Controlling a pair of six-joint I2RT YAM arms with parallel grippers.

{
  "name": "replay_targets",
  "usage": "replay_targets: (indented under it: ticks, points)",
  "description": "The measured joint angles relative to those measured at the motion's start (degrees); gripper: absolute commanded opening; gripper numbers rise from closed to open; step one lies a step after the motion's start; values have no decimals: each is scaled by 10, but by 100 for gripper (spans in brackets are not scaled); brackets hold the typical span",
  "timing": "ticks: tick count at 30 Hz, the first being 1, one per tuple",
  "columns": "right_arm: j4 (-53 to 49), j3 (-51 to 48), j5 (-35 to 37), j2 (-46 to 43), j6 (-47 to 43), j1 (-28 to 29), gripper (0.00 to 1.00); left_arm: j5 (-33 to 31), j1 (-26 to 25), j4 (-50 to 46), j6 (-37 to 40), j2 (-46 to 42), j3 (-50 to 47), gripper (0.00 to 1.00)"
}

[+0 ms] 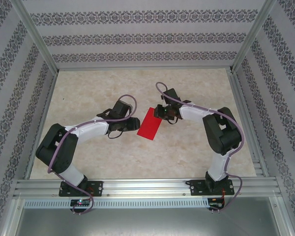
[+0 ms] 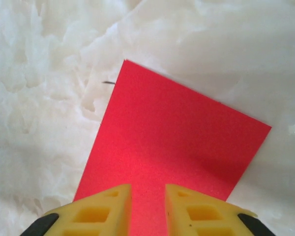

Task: Fold a paper plane with a square sheet of paper (pick it up from the middle)

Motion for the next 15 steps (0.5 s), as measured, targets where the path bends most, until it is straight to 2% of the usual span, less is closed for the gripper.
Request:
replay_targets:
  ticks: [6, 15]
  points:
    - [-38, 45, 60, 20, 19, 8, 39, 26, 7, 0, -20, 5, -3, 54]
    - [-67, 95, 76, 89, 18, 22, 39, 49, 7, 0, -39, 21, -3, 56]
